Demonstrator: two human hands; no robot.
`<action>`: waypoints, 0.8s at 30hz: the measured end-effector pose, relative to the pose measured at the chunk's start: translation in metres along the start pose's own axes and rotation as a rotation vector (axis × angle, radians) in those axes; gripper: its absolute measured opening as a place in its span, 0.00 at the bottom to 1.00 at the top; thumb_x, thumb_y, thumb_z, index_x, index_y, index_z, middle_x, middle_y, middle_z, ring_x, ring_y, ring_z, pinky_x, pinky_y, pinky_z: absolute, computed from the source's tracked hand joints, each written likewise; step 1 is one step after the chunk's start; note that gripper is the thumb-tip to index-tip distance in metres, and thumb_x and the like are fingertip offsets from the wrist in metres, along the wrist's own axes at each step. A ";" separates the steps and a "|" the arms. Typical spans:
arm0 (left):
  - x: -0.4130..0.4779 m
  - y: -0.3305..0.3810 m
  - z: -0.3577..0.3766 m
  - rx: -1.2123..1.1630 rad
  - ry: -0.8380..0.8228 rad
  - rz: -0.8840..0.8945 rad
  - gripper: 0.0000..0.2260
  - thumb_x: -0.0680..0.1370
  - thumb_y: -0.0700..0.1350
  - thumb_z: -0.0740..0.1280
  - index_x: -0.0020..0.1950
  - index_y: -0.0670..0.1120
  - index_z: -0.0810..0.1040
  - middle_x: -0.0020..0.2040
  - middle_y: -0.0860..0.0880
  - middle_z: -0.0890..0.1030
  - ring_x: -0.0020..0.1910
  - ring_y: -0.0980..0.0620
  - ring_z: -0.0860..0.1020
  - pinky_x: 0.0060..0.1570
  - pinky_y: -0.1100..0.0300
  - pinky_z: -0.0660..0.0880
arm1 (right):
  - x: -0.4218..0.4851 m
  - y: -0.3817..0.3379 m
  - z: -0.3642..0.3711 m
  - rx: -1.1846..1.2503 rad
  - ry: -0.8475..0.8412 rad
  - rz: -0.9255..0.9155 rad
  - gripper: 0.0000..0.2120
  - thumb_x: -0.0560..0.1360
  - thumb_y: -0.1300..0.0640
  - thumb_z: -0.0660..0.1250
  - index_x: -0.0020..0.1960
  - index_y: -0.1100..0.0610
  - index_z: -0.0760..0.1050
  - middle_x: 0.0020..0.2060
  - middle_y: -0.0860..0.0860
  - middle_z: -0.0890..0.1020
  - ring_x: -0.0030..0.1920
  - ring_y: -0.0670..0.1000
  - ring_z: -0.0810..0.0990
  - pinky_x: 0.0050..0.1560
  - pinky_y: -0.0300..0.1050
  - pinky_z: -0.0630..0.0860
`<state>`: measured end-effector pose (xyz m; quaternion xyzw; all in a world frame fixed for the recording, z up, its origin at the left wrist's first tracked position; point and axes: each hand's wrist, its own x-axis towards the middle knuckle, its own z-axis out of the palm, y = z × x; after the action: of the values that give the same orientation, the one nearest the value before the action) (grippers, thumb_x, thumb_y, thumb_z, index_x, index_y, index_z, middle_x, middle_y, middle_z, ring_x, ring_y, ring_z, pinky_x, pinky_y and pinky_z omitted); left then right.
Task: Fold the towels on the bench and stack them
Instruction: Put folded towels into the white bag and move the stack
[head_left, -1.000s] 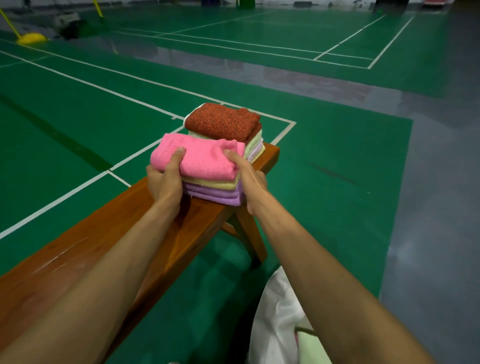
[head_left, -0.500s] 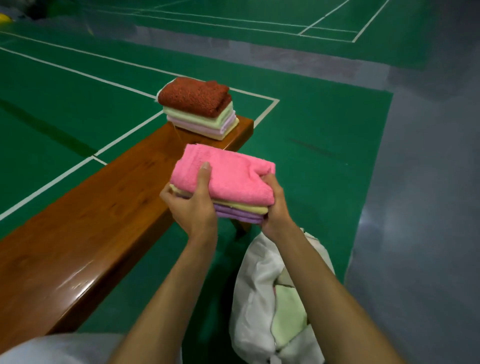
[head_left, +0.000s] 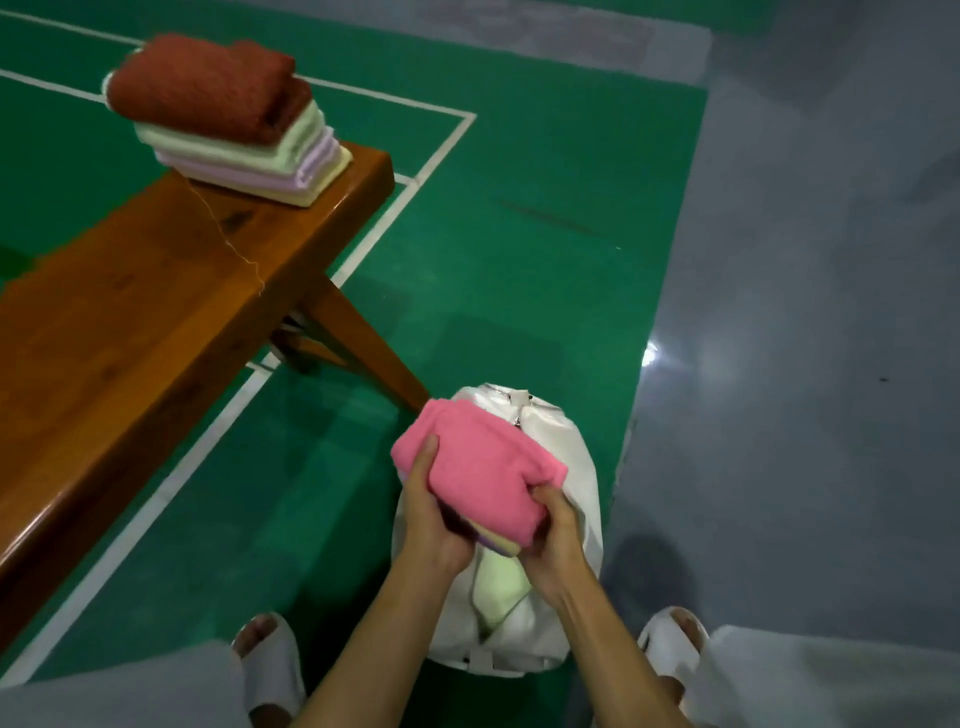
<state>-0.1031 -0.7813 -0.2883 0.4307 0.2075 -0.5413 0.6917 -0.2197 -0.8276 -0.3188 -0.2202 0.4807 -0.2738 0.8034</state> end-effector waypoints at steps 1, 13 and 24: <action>0.006 -0.002 -0.003 0.055 0.016 -0.008 0.32 0.75 0.61 0.71 0.70 0.40 0.77 0.61 0.37 0.83 0.65 0.37 0.79 0.69 0.39 0.72 | 0.002 0.006 -0.010 -0.001 -0.020 0.034 0.34 0.59 0.52 0.76 0.65 0.56 0.77 0.61 0.58 0.83 0.57 0.57 0.82 0.51 0.58 0.82; 0.043 -0.027 -0.054 0.213 -0.069 -0.233 0.21 0.77 0.49 0.63 0.64 0.38 0.78 0.50 0.36 0.85 0.46 0.38 0.84 0.48 0.47 0.79 | 0.078 -0.010 -0.069 -0.341 0.007 0.409 0.51 0.64 0.21 0.68 0.62 0.67 0.79 0.56 0.66 0.81 0.57 0.67 0.80 0.69 0.65 0.72; 0.105 -0.063 -0.010 0.242 -0.191 -0.278 0.14 0.79 0.43 0.59 0.54 0.37 0.80 0.44 0.41 0.82 0.43 0.45 0.81 0.49 0.52 0.78 | 0.127 -0.048 -0.079 -0.531 -0.316 0.378 0.42 0.64 0.32 0.79 0.69 0.57 0.78 0.62 0.61 0.82 0.64 0.63 0.80 0.72 0.60 0.71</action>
<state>-0.1258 -0.8354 -0.3963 0.4247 0.1320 -0.6910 0.5698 -0.2521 -0.9533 -0.4070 -0.3681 0.4370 0.0514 0.8190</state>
